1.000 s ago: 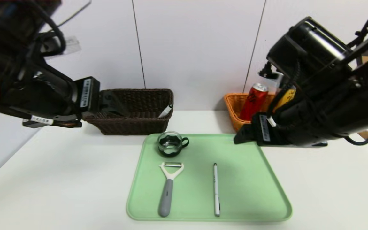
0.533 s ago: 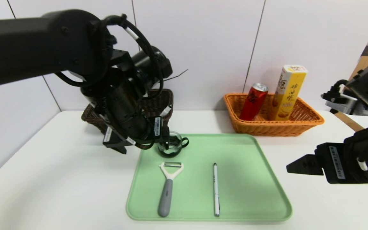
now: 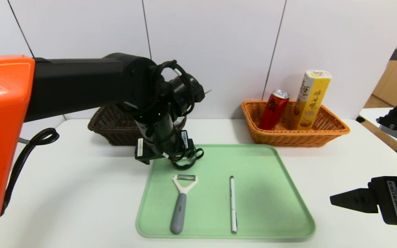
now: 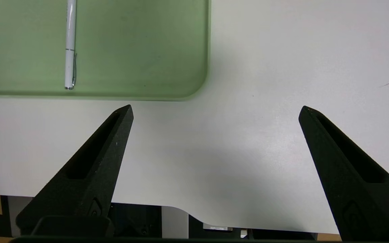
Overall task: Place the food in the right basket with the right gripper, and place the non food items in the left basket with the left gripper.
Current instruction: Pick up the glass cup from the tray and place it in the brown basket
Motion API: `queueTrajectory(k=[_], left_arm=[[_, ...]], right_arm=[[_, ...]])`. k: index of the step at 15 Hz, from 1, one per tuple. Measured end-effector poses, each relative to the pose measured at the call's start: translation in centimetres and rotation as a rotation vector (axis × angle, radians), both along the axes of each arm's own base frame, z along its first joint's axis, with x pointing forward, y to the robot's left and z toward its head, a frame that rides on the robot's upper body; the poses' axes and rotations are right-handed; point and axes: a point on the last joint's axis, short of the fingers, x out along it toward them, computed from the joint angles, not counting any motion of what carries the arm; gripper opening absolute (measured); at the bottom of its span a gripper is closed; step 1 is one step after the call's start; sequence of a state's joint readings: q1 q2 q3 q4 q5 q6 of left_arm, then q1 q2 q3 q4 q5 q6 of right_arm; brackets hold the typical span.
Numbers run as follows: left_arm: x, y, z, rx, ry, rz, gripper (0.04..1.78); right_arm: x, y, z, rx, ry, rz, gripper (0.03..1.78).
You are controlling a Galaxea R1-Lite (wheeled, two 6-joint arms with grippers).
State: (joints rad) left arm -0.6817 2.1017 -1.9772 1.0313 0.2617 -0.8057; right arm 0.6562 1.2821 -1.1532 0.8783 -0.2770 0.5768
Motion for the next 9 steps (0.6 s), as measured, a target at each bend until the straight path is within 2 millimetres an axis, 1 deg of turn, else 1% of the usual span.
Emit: queueTrajectory(k=[4,9], left_arm=[[1.1,-0.5,-0.9,0.013,-0.051,0.025,1.69],[2.4,-0.7,-2.2,0.023,-0.051,0.035,1.69]], right_arm=[[-0.2,-0.2,-0.2,-0.006,0.0,0.013,1.69],[-0.1,-0.1,-0.5,-0.003,-0.015,0.025,1.69]])
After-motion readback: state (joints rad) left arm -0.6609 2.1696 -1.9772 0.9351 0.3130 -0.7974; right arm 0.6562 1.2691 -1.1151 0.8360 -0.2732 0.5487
